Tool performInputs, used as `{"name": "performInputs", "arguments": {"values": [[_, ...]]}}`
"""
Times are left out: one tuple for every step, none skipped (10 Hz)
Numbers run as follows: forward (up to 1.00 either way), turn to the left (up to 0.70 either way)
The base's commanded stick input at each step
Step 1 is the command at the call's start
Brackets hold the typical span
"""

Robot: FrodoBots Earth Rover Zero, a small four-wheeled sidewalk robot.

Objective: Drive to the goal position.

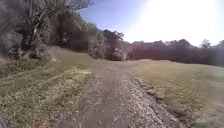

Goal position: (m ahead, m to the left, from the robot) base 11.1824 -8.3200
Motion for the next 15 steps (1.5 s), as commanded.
{"name": "performInputs", "arguments": {"values": [[0.50,0.00],[0.50,0.00],[0.50,0.00],[0.50,0.00],[0.50,0.00],[0.50,0.00],[0.50,0.00],[0.50,0.00],[0.50,0.00],[0.50,0.00],[0.50,0.00],[0.50,0.00],[0.50,0.00],[0.50,0.00],[0.50,0.00]]}}
